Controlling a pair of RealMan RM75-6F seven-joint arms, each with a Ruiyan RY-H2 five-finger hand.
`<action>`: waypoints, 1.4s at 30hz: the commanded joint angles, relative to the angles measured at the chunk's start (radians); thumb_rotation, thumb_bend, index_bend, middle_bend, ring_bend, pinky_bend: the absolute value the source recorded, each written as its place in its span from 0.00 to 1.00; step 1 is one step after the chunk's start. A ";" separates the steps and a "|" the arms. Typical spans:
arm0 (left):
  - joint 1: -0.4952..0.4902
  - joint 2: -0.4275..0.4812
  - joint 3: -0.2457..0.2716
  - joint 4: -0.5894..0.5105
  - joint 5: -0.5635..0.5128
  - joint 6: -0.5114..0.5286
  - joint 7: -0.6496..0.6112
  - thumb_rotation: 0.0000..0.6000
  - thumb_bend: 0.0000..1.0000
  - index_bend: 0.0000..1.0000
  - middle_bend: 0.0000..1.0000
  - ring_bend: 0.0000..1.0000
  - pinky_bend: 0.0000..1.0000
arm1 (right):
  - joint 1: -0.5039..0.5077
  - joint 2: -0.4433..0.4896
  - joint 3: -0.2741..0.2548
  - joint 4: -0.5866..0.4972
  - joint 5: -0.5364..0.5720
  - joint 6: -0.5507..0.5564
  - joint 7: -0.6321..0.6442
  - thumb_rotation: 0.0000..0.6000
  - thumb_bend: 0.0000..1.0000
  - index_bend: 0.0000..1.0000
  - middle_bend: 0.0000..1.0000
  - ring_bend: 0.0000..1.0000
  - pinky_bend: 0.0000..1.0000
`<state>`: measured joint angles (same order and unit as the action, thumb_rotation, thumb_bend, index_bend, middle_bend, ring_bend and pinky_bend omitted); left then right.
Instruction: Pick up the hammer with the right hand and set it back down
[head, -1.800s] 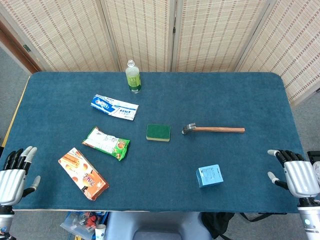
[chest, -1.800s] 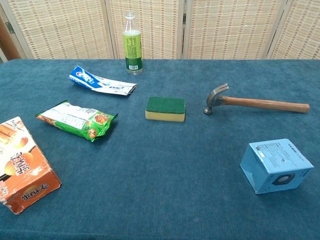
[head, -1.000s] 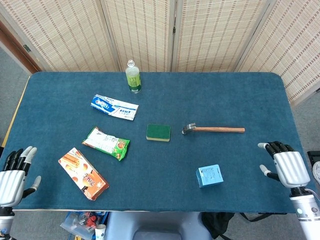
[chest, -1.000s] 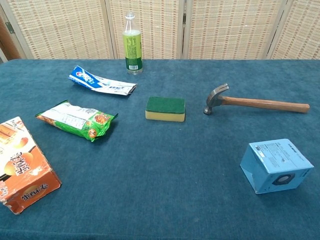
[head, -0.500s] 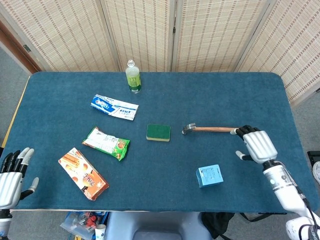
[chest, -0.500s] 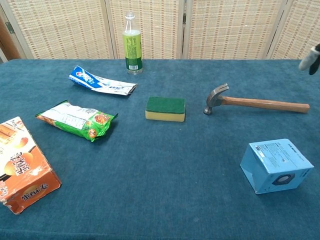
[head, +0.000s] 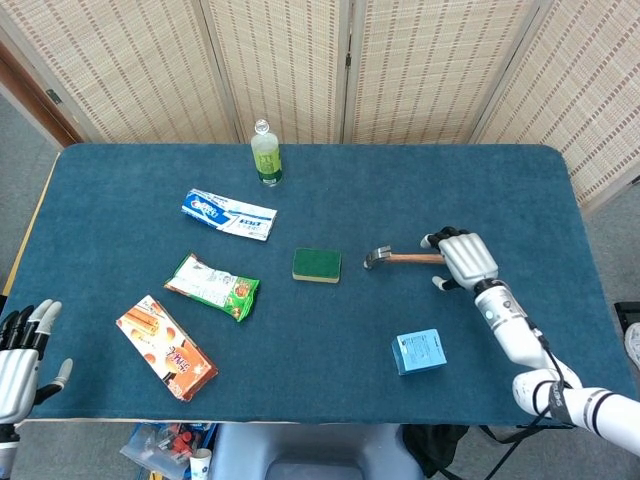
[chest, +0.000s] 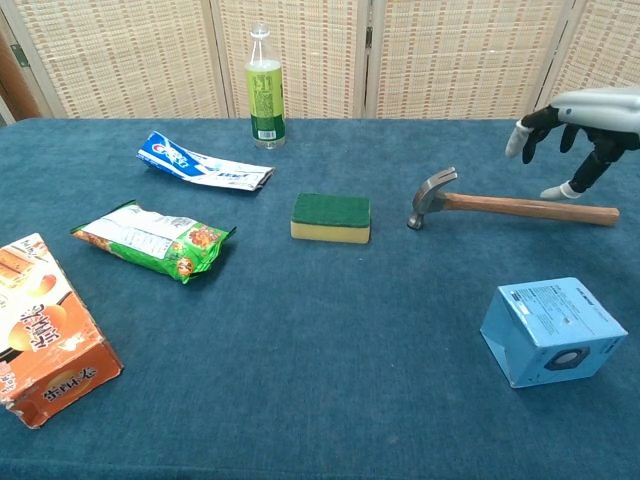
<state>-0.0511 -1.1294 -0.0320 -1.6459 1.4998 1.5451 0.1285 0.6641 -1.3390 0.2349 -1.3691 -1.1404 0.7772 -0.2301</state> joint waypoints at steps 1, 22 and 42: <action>0.001 0.000 0.000 0.000 0.000 0.001 -0.001 1.00 0.35 0.00 0.00 0.00 0.00 | 0.051 -0.067 0.006 0.090 0.025 -0.040 0.010 1.00 0.24 0.28 0.31 0.16 0.24; 0.005 0.000 -0.004 0.004 -0.020 -0.014 0.000 1.00 0.35 0.00 0.00 0.00 0.00 | 0.168 -0.278 -0.030 0.411 0.030 -0.169 0.093 1.00 0.27 0.28 0.32 0.15 0.20; 0.009 -0.006 -0.009 0.010 -0.031 -0.015 -0.001 1.00 0.35 0.00 0.00 0.00 0.00 | 0.182 -0.325 -0.050 0.487 -0.025 -0.185 0.185 1.00 0.39 0.37 0.42 0.15 0.20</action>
<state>-0.0423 -1.1348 -0.0410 -1.6364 1.4698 1.5301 0.1278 0.8460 -1.6635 0.1853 -0.8822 -1.1653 0.5930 -0.0453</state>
